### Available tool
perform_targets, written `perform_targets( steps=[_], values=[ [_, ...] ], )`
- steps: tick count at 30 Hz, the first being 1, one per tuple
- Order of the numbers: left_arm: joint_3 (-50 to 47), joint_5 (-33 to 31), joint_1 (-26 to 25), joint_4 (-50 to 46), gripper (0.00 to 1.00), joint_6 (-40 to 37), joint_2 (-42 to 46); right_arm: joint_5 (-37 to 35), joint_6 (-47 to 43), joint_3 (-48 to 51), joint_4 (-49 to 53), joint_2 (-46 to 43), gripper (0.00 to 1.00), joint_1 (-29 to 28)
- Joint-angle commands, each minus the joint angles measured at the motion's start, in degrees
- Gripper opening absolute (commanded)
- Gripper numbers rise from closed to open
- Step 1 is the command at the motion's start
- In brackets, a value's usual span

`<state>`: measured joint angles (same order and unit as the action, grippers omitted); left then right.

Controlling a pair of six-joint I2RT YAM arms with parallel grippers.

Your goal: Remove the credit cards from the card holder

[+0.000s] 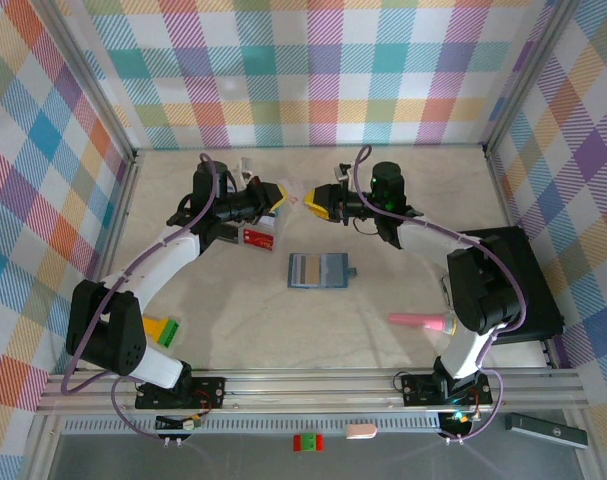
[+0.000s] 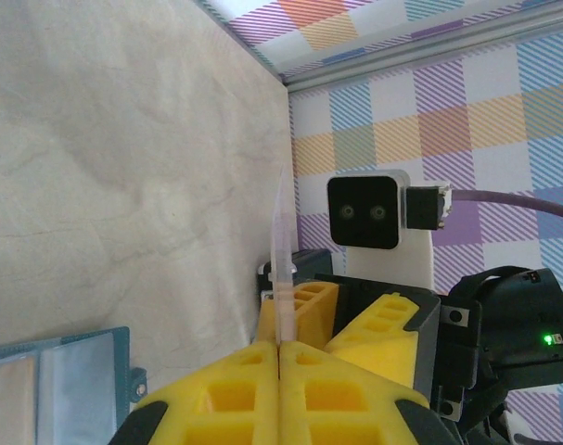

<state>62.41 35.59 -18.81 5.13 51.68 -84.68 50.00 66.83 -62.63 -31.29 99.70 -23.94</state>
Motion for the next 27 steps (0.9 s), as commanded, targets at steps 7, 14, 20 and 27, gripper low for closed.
perform_targets(
  steps=[7, 14, 20, 27],
  values=[
    [-1.67, 0.49, 1.22, -0.03, 0.00, -0.15, 0.59, -0.66, -4.38, -2.40, 4.40, -0.25, 0.05, 0.30],
    [-1.15, -7.34, 2.82, -13.64, 0.43, -5.75, 3.10, -5.57, -20.04, -1.71, 17.78, -2.84, 0.00, 0.21],
    [-2.19, -19.28, 5.98, -28.49, 0.63, -11.63, 7.21, -13.61, -39.67, -3.03, 34.00, -5.61, 0.00, -0.20],
    [-3.03, -30.71, 8.99, -37.41, 0.89, -17.08, 11.52, -20.84, -57.78, -8.31, 44.41, -5.12, 0.00, -3.66]
  ],
)
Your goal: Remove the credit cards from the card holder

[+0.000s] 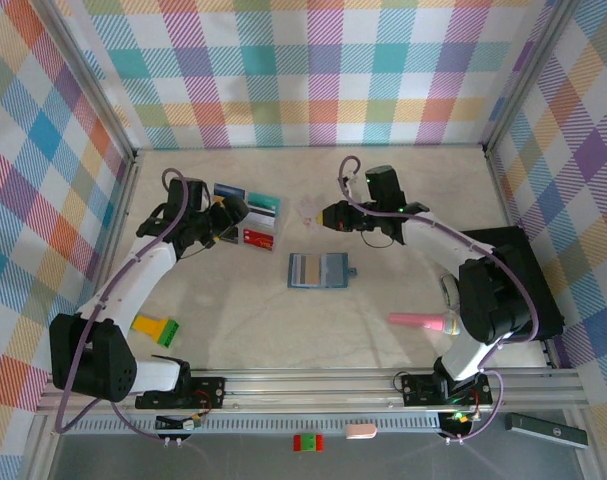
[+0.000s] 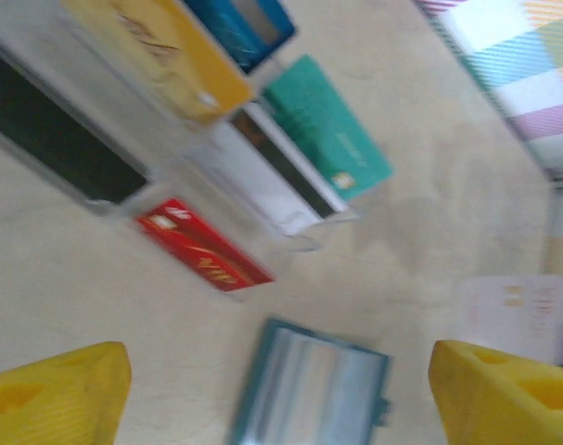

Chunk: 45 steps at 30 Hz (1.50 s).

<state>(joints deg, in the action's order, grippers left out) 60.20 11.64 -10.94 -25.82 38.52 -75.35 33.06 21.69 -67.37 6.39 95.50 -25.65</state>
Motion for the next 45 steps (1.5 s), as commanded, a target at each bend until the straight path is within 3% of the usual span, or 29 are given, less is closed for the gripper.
perform_targets(
  steps=[1, 6, 17, 24, 45],
  values=[
    [-1.16, -7.59, 1.58, -6.85, 0.92, -4.29, 2.99, -4.52, -14.50, -4.70, 7.43, -0.47, 0.00, -2.72],
    [-3.10, -7.64, 4.65, -7.04, 0.99, -4.14, 5.63, -6.00, -21.06, -11.30, 9.71, 3.21, 0.00, -5.57],
    [-6.84, -0.67, 11.08, -7.09, 1.00, -2.13, 6.76, -14.58, -37.44, -31.64, 19.42, 17.99, 0.00, -11.73],
    [-5.76, 0.30, 11.64, -9.13, 1.00, -3.54, 6.19, -12.76, -43.15, -44.70, 25.38, 27.51, 0.00, -12.06],
    [-5.05, 4.70, 11.60, -7.19, 1.00, -3.02, 2.61, -16.51, -49.73, -54.76, 30.53, 37.38, 0.01, -12.08]
  ],
)
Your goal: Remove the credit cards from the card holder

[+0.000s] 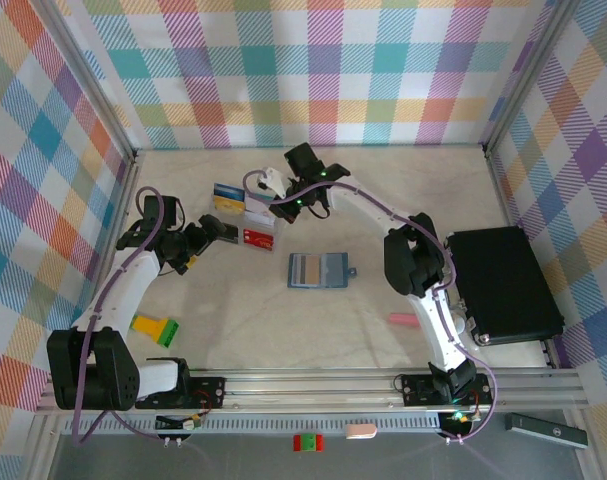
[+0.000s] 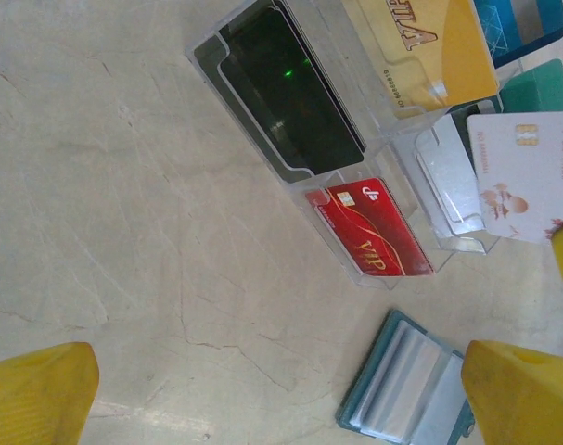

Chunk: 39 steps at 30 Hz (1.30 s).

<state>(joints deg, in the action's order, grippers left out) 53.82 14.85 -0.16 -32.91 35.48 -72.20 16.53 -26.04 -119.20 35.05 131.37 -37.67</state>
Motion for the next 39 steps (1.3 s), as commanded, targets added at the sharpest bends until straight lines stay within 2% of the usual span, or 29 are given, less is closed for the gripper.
perform_targets(
  steps=[1, 8, 14, 21, 24, 27, 31, 36, 39],
  values=[
    [1.29, 1.65, 0.87, -0.01, 1.00, 0.03, -0.57, 0.06, -2.08, -3.06, 1.94, 1.67, 0.01, -0.08],
    [1.30, 2.04, 0.82, 0.21, 1.00, 0.13, -0.88, -0.32, -1.75, -3.40, 1.98, 2.40, 0.08, -0.03],
    [1.11, 2.67, 0.86, 0.87, 1.00, 0.43, -0.83, -1.02, 2.02, -6.96, 3.78, 3.65, 0.23, -0.03],
    [1.28, 5.19, 0.73, 2.00, 1.00, 0.37, -0.72, 2.10, 8.42, -5.86, 4.28, -0.75, 0.26, -0.03],
    [1.29, 6.76, 0.14, 2.83, 1.00, -0.60, -0.78, 3.06, 14.01, -1.57, 2.36, -5.28, 0.30, -0.03],
    [0.98, 5.02, -1.96, 3.67, 1.00, -1.68, -0.85, 3.65, 20.95, 5.15, 0.20, -11.46, 0.37, -0.04],
    [-0.03, 6.58, -4.65, 7.67, 1.00, -1.89, -2.36, -1.69, 29.02, 17.60, -1.66, -21.97, 0.51, -0.05],
    [-0.32, 7.40, -6.98, 11.13, 1.00, -1.43, -4.13, -8.59, 35.64, 32.84, -2.64, -34.32, 0.62, 0.04],
    [1.03, 6.58, -8.94, 12.12, 1.00, -0.88, -5.28, -9.87, 39.86, 40.00, -3.77, -39.67, 0.67, 0.14]
  ],
)
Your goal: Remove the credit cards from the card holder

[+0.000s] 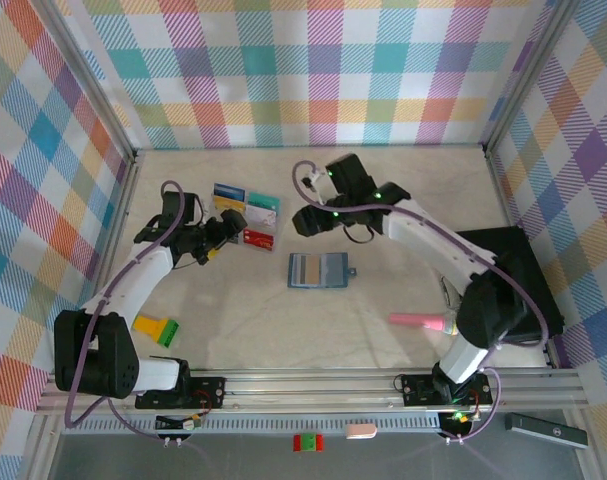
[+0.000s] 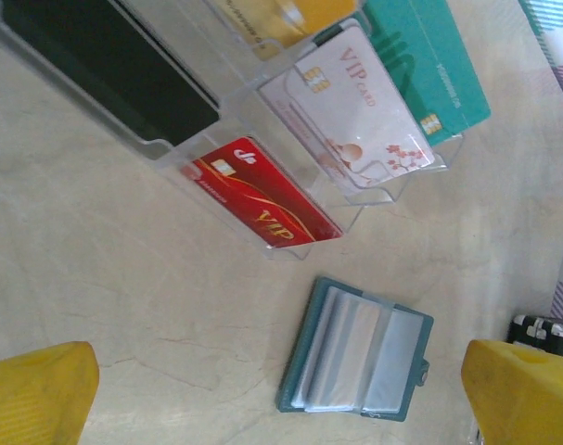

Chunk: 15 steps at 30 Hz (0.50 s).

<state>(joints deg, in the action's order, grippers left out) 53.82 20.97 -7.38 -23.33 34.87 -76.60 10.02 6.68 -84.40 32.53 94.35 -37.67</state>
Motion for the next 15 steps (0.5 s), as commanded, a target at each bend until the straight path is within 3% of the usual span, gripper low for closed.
perform_targets(
  steps=[1, 10, 15],
  values=[
    [1.57, 0.00, -2.53, 2.55, 1.00, -0.06, -1.28, -3.35, 8.35, 6.92, -1.48, -3.73, 0.68, 0.17],
    [7.70, -3.56, -8.71, 2.23, 1.00, 0.81, -5.50, -6.52, 19.78, 20.07, -4.47, -7.27, 0.71, 0.27],
    [12.86, -4.96, -8.71, 1.67, 1.00, 1.01, -9.53, -6.55, 21.36, 19.01, -4.61, -2.84, 0.68, -0.31]
  ],
)
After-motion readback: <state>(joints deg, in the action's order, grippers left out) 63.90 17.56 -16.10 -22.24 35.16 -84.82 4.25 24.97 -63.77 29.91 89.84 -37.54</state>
